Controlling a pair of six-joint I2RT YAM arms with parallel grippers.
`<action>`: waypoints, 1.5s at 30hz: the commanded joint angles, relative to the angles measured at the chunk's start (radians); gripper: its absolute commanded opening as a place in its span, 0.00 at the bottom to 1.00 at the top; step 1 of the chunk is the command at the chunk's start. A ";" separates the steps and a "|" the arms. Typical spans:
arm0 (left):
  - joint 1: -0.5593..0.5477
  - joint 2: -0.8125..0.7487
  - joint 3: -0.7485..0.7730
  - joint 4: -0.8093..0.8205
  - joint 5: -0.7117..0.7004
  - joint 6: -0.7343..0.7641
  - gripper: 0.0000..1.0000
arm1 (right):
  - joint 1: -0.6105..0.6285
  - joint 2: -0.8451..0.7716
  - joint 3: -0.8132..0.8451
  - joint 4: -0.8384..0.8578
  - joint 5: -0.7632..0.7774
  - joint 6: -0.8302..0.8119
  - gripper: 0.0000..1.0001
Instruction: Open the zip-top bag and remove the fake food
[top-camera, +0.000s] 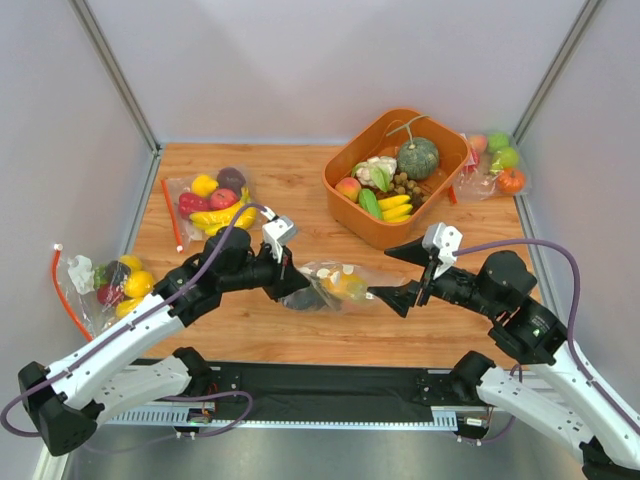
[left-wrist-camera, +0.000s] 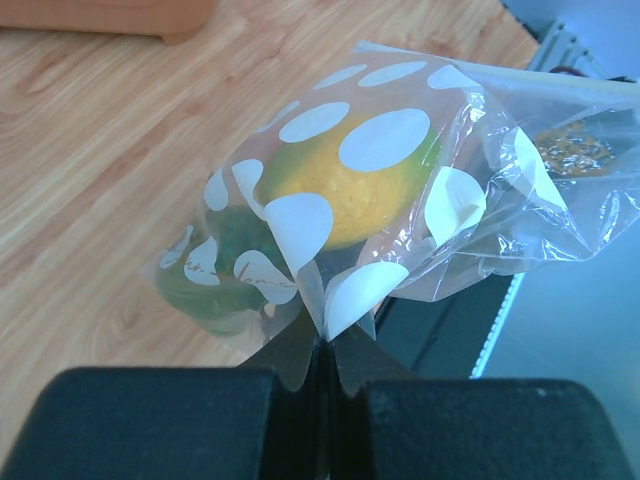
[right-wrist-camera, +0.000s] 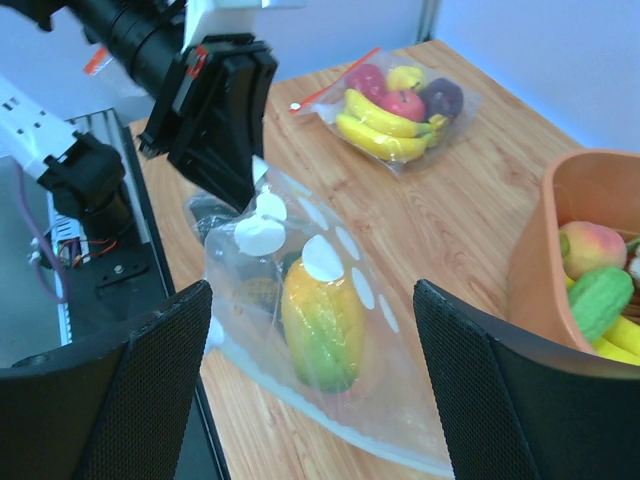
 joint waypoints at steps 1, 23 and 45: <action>0.036 -0.006 0.067 -0.003 0.140 -0.066 0.00 | 0.000 0.000 -0.004 0.034 -0.108 -0.027 0.82; 0.092 -0.030 0.123 -0.104 0.132 -0.107 0.00 | 0.001 -0.063 -0.010 0.019 -0.227 0.004 0.79; 0.092 -0.086 0.140 -0.161 0.111 -0.062 0.27 | 0.116 0.091 -0.036 0.081 -0.146 0.001 0.00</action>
